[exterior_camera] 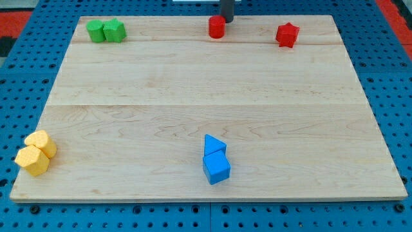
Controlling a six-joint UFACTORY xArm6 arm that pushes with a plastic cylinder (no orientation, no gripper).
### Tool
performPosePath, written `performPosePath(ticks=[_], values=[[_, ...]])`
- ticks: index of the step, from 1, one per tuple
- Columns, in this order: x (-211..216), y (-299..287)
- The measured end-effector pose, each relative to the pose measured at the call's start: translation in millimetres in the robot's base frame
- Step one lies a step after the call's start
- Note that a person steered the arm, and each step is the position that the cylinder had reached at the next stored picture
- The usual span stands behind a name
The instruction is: Push red circle closer to green star
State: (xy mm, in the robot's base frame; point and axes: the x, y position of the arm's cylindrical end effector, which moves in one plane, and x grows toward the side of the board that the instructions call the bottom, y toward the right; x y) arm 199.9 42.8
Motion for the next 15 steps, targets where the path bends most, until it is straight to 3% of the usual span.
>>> performPosePath(ticks=[2,4,7,11,15], values=[[34.6,13.3],[0.6,-3.2],[3.6,-28.9],[54.1,-49.5],[29.7,-165.4]])
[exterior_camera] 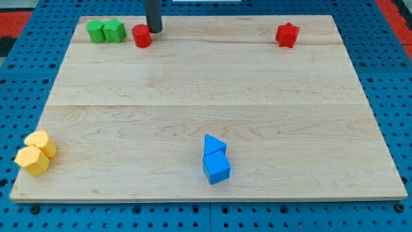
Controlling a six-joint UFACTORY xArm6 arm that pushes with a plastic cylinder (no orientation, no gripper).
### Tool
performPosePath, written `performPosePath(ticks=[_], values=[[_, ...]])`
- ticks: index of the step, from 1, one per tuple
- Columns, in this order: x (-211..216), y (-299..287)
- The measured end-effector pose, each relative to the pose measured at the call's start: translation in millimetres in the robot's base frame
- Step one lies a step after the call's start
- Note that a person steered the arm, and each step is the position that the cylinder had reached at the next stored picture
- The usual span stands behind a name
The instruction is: Push red circle closer to green star
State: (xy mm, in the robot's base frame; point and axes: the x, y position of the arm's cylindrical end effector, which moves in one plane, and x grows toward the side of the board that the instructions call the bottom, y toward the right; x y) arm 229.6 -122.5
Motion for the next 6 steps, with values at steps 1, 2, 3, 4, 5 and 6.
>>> performPosePath(ticks=[1,2,3,4,5,6], values=[[0.3,27.0],[24.3,47.6],[28.8,22.9],[26.8,7.1],[21.7,1.1],[13.8,-7.5]])
